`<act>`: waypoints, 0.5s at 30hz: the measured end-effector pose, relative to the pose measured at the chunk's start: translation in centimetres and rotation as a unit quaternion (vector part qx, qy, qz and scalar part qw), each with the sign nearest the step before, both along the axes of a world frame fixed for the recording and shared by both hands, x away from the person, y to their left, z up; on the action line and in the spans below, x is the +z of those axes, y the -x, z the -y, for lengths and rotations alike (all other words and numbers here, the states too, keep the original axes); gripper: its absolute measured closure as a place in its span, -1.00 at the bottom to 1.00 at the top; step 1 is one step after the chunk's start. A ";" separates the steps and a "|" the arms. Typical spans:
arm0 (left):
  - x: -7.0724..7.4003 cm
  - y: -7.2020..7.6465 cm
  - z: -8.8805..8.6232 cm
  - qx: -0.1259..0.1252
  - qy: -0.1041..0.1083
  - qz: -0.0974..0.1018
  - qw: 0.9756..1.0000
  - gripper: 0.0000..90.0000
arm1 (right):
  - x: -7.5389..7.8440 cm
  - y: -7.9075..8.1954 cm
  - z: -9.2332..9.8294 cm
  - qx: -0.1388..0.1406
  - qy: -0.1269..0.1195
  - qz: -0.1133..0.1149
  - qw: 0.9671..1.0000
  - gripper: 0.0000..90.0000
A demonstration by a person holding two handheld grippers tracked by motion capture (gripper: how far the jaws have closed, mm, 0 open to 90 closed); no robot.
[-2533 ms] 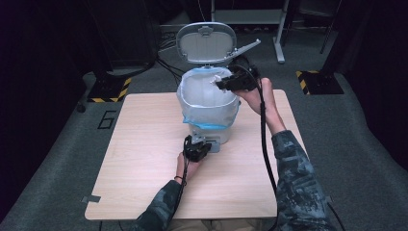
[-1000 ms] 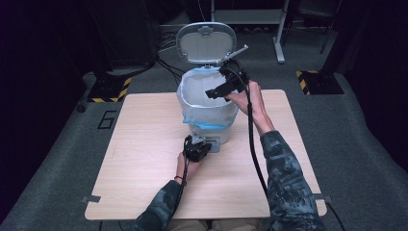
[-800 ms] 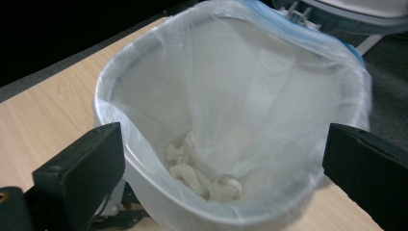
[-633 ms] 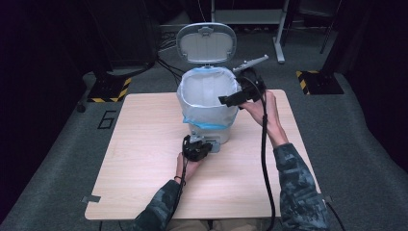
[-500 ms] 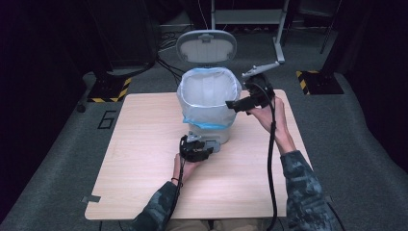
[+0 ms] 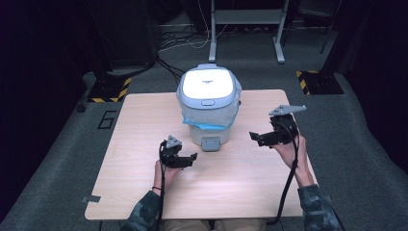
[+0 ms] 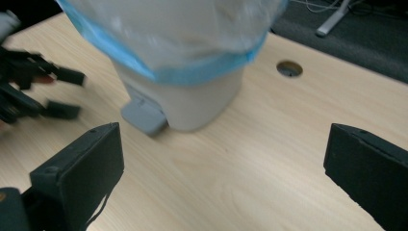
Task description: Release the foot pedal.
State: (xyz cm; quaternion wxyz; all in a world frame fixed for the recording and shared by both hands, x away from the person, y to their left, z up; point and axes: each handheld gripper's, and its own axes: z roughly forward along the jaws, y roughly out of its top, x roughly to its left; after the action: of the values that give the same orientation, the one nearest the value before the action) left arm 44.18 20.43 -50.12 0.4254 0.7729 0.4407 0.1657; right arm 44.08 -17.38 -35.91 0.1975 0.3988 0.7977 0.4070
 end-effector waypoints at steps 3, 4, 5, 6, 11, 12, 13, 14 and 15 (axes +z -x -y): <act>0.0 0.6 -1.4 0.017 -0.007 0.002 1.000 -0.61 | -2.2 0.9 1.0 -0.011 -0.002 -0.006 1.000 -1.00; -0.1 0.8 -2.0 0.021 -0.011 0.001 1.000 -0.62 | -3.0 1.2 1.3 -0.016 -0.001 -0.008 1.000 -1.00; -0.1 1.0 -2.5 0.024 -0.017 0.000 1.000 -0.63 | -3.9 1.6 1.7 -0.020 -0.001 -0.012 1.000 -1.00; -0.2 1.1 -3.0 0.027 -0.023 0.001 0.999 -0.64 | -4.6 1.9 2.0 -0.024 -0.002 -0.014 1.000 -1.00; -0.6 1.9 -5.3 0.052 -0.038 0.001 0.998 -0.66 | -7.5 3.1 3.4 -0.047 0.002 -0.025 0.999 -1.00; -0.8 2.1 -5.8 0.059 -0.039 0.002 0.997 -0.67 | -8.1 3.4 3.7 -0.050 0.002 -0.027 0.998 -1.00; -1.0 2.3 -6.4 0.066 -0.043 0.000 0.997 -0.67 | -8.7 3.6 4.0 -0.055 0.003 -0.030 0.998 -1.00; -1.1 2.5 -6.7 0.071 -0.045 -0.002 0.996 -0.67 | -9.4 3.9 4.2 -0.063 0.008 -0.034 0.997 -1.00; -1.3 2.6 -7.3 0.074 -0.047 -0.006 0.996 -0.67 | -9.9 4.0 4.4 -0.068 0.010 -0.035 0.997 -1.00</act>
State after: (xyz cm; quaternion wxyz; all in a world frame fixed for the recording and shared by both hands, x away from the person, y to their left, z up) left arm 41.58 27.69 -51.39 0.3721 0.7583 0.4912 0.2127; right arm 40.09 -21.77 -45.77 0.2009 0.4641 0.7793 0.3702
